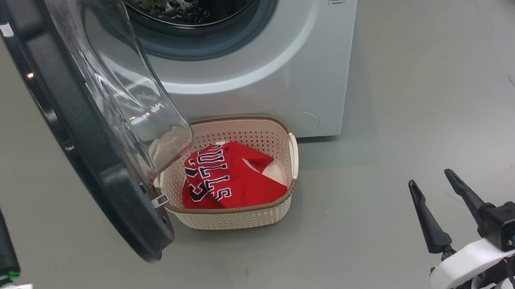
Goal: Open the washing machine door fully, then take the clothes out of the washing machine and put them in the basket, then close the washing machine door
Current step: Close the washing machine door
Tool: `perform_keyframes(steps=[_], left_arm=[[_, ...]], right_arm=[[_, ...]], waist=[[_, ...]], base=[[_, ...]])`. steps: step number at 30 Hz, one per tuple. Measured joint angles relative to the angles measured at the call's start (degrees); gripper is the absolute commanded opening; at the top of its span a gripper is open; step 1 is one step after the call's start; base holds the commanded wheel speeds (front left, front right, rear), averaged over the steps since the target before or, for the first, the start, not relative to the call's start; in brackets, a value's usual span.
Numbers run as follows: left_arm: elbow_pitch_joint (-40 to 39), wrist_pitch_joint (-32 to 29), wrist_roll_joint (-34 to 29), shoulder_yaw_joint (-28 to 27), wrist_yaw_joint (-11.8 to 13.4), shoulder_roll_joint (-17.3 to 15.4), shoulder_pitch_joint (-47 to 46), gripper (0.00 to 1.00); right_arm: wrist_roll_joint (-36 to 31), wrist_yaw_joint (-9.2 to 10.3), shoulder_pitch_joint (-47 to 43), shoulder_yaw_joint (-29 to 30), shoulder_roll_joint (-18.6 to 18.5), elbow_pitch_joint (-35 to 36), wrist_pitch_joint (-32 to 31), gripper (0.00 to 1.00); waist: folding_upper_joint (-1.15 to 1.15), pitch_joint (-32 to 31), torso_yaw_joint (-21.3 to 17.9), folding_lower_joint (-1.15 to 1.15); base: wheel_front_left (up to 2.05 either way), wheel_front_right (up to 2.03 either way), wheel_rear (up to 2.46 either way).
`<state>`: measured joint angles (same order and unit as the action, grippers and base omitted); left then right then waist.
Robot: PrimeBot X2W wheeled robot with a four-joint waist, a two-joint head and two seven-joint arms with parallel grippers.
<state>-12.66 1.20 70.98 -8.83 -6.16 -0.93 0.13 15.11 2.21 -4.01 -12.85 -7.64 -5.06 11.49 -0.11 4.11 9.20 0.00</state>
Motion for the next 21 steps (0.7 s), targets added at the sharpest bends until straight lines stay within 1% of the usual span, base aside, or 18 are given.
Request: perform_keyframes(steps=[2, 4, 8, 10, 11, 17, 21], left_arm=[[0.5, -0.7, 5.4, -1.6, 0.2, -0.2, -0.7, 0.0], [1.9, -1.7, 10.8, -2.1, 0.4, -0.5, -1.8, 0.0], [5.0, -6.2, 20.9, -4.1, 0.9, -0.5, -2.7, 0.0], [6.3, -8.1, 23.3, -4.6, 1.6, -0.5, -2.8, 0.0], [6.3, -8.1, 23.3, -4.6, 1.6, -0.5, -2.8, 0.0], [8.7, -13.1, 25.4, -3.7, 3.3, -0.5, -3.4, 0.0], [9.9, -15.5, 26.8, -3.0, 3.9, -1.7, -3.5, 0.0]], right_arm=[[0.0, 0.03, 0.0, 0.0, 0.0, 0.3, 0.0, 1.0], [0.0, 0.03, 0.0, 0.0, 0.0, 0.4, 0.0, 1.0], [0.0, 0.03, 0.0, 0.1, -0.1, 0.4, 0.0, 1.0], [0.0, 0.03, 0.0, 0.0, -0.1, 0.4, 0.0, 1.0], [0.0, 0.03, 0.0, 0.0, -0.1, 0.4, 0.0, 1.0], [0.0, -0.03, 0.1, -0.1, -0.1, 0.5, 0.0, 1.0], [0.0, -0.04, 0.4, -0.2, -0.1, 0.8, -0.1, 1.0]], waist=[[0.0, 0.4, 0.1, 0.0], [0.0, 0.7, 0.1, 0.0], [0.0, 1.1, 0.2, 0.0], [0.0, 1.3, 0.1, 0.0], [0.0, 1.3, 0.1, 0.0], [0.0, 1.8, -0.2, 0.0], [0.0, 2.3, -0.8, 0.0]], base=[[0.0, 0.0, 0.0], [0.0, 0.0, 0.0], [0.0, 0.0, 0.0], [0.0, 0.0, 0.0], [0.0, 0.0, 0.0], [0.0, 0.0, 0.0], [0.0, 0.0, 0.0]])
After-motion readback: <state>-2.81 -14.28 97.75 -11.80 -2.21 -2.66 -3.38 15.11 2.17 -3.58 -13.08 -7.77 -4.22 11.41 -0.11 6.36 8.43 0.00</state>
